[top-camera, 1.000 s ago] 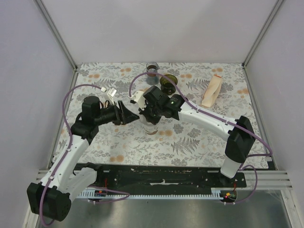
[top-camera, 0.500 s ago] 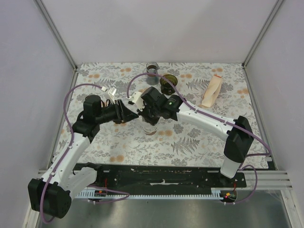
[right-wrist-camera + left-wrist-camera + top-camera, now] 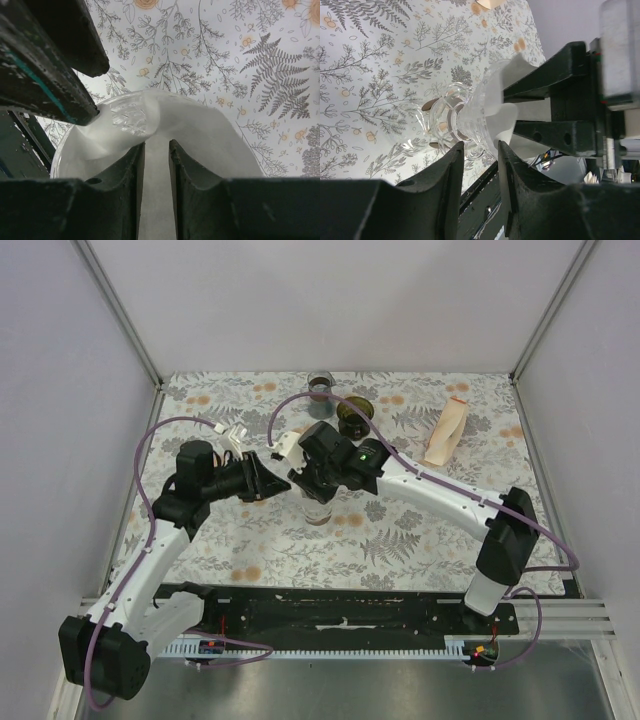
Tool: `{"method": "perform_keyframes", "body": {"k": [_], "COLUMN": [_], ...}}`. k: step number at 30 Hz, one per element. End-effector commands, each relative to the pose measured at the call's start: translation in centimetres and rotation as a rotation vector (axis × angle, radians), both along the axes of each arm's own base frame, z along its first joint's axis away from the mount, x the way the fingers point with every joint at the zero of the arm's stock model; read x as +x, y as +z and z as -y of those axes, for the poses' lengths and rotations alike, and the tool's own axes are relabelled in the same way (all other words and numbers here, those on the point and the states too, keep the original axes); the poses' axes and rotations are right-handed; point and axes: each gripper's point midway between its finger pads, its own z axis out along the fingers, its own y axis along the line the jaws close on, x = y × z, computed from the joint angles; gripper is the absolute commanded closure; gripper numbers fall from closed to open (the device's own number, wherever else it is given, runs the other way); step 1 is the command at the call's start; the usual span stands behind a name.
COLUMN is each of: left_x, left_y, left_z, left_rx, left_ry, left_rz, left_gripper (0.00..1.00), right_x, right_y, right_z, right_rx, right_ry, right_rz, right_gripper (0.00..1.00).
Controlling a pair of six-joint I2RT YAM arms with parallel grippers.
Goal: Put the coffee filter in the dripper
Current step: Place the coffee filter in the coffee dripper.
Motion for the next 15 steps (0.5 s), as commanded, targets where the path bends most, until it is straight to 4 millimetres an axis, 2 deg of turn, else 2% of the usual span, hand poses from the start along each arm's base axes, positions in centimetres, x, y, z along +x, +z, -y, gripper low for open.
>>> {"method": "perform_keyframes", "body": {"k": [1, 8, 15], "left_x": [0.0, 0.1, 0.1], "left_y": [1.7, 2.1, 2.0], "left_z": [0.2, 0.1, 0.1], "left_rx": [0.01, 0.015, 0.022], "left_ry": [-0.023, -0.024, -0.023], "left_rz": [0.068, 0.08, 0.082], "left_gripper": [0.61, 0.61, 0.61], "right_x": [0.5, 0.4, -0.7], "right_y": [5.3, 5.8, 9.6], "right_z": [-0.2, 0.6, 0.9], "right_rx": [0.093, 0.086, 0.181], "right_ry": [0.001, -0.009, 0.002], "right_rz": [0.099, 0.112, 0.13], "right_gripper": [0.66, 0.65, 0.61]}}
